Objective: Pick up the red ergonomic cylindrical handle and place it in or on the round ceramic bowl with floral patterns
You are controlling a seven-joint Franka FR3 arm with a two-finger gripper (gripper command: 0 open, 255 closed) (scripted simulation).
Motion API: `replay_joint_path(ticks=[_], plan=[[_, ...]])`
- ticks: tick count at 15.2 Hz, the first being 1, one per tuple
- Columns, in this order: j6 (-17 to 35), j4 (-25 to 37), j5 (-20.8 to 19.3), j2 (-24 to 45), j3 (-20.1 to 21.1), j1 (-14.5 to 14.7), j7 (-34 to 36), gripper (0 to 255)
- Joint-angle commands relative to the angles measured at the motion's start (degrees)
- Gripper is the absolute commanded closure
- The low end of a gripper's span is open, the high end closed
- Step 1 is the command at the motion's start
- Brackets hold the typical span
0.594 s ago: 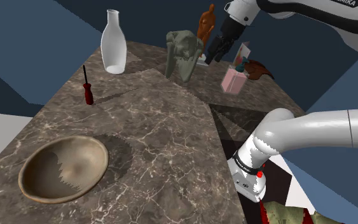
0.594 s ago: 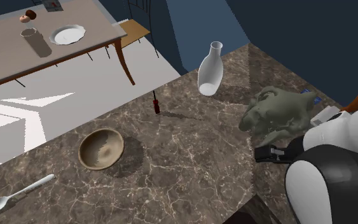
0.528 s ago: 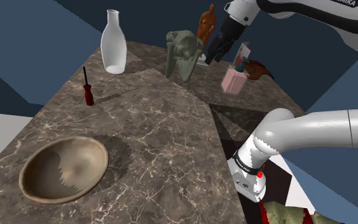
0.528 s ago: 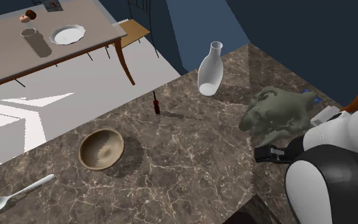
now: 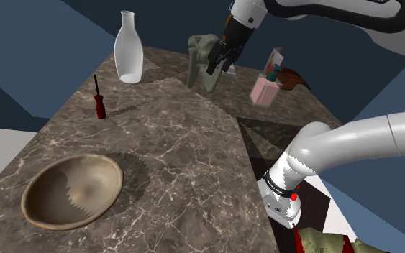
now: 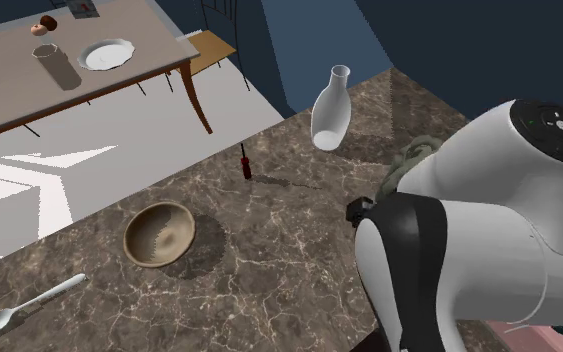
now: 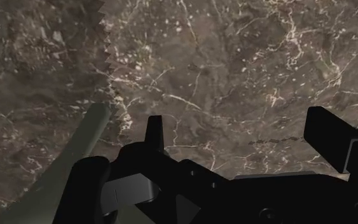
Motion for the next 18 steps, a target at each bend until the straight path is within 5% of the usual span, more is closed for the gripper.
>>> replay_joint_path(ticks=[1,10,18], plan=[[1.7,1.1,0.6,2.4,2.4,0.3,2.6,0],[7.6,11.5,-1.0,17.1,13.8,0.2,15.8,0],[9.4,26.0,-10.4,34.5,23.4,0.2,30.2,0]])
